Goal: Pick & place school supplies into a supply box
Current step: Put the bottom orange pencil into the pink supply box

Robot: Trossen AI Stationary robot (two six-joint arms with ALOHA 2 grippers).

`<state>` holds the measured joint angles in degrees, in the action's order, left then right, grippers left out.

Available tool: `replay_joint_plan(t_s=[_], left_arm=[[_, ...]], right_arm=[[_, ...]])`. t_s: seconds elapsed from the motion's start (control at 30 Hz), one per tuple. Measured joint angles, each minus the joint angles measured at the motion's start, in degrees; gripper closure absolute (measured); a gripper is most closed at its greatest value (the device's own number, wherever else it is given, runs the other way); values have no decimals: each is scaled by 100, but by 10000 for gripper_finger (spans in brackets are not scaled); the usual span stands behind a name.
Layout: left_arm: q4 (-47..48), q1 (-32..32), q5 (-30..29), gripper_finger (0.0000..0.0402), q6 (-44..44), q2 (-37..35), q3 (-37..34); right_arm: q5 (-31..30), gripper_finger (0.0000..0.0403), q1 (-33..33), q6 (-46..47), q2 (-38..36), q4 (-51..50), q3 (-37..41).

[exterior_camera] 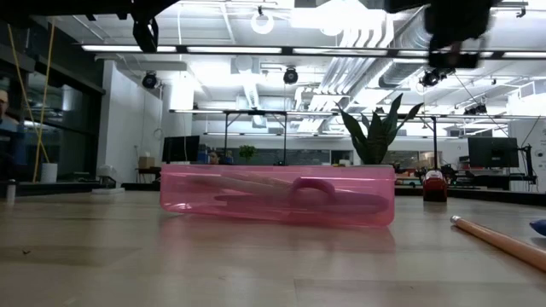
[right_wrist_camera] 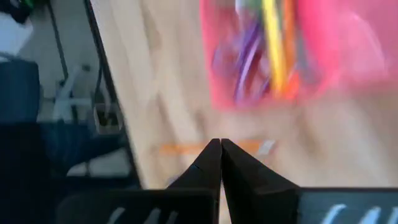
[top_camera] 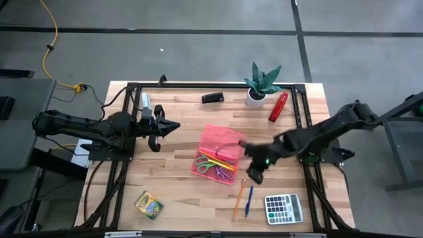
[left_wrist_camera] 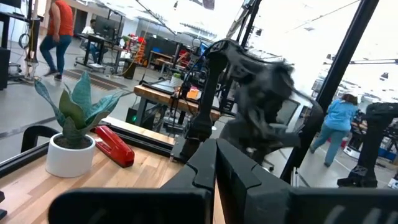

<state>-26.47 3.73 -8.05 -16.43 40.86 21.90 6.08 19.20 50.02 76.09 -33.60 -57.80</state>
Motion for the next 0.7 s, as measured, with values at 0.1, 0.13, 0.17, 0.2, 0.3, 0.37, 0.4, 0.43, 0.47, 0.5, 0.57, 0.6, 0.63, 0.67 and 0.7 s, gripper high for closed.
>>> replay_joint_plan(t_s=[0.1, 0.13, 0.17, 0.2, 0.3, 0.37, 0.4, 0.43, 0.47, 0.5, 0.57, 0.6, 0.63, 0.67, 0.7], left_arm=[[-1, 0, -2, 401, 7, 0, 0], [-1, 0, 0, 402, 8, 0, 1], [3, 0, -1, 401, 28, 0, 1], [8, 0, 0, 401, 65, 0, 1], [8, 0, 0, 401, 102, 0, 1], [5, 0, 22, 401, 98, 0, 1], [5, 0, 61, 401, 98, 0, 1], [4, 0, 94, 401, 98, 0, 1], [0, 0, 129, 402, 98, 0, 1], [-9, 0, 158, 402, 99, 0, 1], [-10, 0, 185, 401, 87, 0, 1], [-10, 0, 189, 401, 65, 0, 1], [-11, 0, 194, 402, 58, 0, 1], [-10, 0, 199, 401, 57, 0, 1], [-10, 0, 199, 402, 57, 0, 1]], right_arm=[[28, 374, 435, 1145, 437, -145, -336], [13, 362, 543, 1569, 591, -184, -417], [-33, 347, 639, 2045, 756, -230, -478], [-120, 332, 714, 2580, 927, -244, -530], [-104, 285, 877, 4164, 1414, -205, -632], [-18, 261, 957, 5027, 1751, -152, -672], [41, 252, 994, 5405, 1910, -80, -675], [77, 246, 1018, 5689, 2063, -1, -690], [102, 241, 1026, 5885, 2208, 100, -705], [115, 239, 1031, 6048, 2335, 219, -706], [121, 238, 1027, 6381, 2559, 479, -706], [88, 238, 1023, 6509, 2667, 613, -706], [55, 238, 1023, 6586, 2750, 745, -706], [44, 238, 1020, 6649, 2823, 858, -707], [54, 238, 1016, 6740, 2898, 931, -711]])
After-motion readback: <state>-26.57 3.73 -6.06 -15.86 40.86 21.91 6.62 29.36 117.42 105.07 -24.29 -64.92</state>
